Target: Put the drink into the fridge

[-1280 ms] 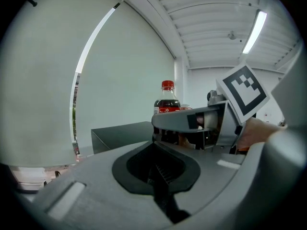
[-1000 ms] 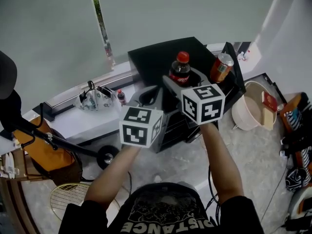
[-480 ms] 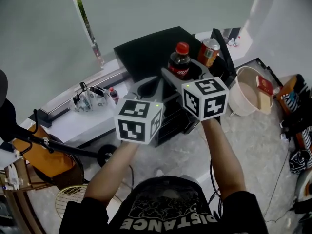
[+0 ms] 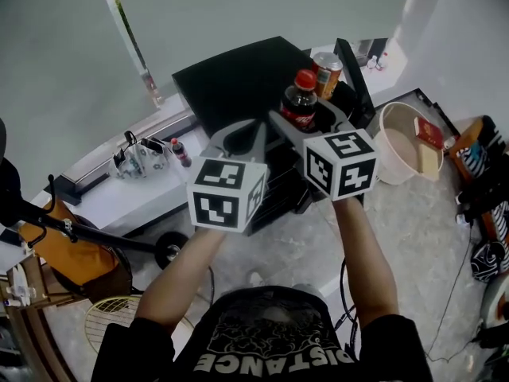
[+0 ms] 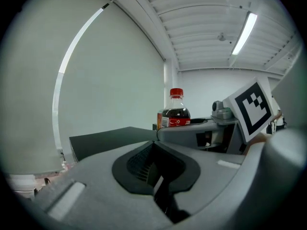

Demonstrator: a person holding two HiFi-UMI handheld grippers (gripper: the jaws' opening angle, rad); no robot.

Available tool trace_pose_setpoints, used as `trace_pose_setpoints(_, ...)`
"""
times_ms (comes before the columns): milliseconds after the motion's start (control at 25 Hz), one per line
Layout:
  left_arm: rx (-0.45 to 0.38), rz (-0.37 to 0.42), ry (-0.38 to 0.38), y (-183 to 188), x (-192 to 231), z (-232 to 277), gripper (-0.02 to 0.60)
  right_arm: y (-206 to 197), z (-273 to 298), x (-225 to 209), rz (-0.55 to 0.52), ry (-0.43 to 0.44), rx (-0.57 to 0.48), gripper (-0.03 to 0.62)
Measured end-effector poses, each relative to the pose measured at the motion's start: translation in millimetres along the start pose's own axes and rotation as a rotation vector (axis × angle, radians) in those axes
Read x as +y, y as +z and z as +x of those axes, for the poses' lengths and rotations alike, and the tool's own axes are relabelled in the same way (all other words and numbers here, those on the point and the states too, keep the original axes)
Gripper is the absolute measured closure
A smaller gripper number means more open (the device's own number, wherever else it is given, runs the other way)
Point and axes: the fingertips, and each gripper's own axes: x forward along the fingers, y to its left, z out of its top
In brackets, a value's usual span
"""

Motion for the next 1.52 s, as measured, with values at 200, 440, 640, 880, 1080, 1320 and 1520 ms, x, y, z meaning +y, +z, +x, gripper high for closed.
trace_pose_setpoints(200,0.004,-0.017,0.097,-1.5,4.2,0.8,0.577,-5.1,-4.1,-6.0,0.000,0.068,-0.001,0.283)
trace_pose_setpoints(440,-0.006,-0.047,0.234,1.1,2.7,-0.1,0.577,-8.9,-9.4,-9.2,-0.012,0.187,0.001,0.283)
trace_pose_setpoints(640,-0.004,-0.069,0.332,-4.6,-7.8,-4.3,0.577,-14.2,-17.9,-4.8,-0.021,0.296,0.000,0.283)
trace_pose_setpoints(880,0.011,-0.096,0.412,-25.3,-29.9,-4.9,0.577,-34.0,-34.1,-6.7,-0.021,0.384,0.006,0.283)
trace_pose_setpoints(1080,0.020,-0.120,0.485,-46.7,-52.7,-6.0,0.577,-52.6,-48.5,-8.4,-0.026,0.463,0.014,0.283)
trace_pose_setpoints(1320,0.029,-0.142,0.552,-76.6,-77.5,-2.7,0.577,-77.3,-65.6,-14.3,-0.045,0.517,0.004,0.283)
trace_pose_setpoints(1520,0.037,-0.158,0.607,-107.5,-86.6,-1.4,0.577,-105.4,-71.1,-10.8,-0.053,0.565,-0.003,0.283)
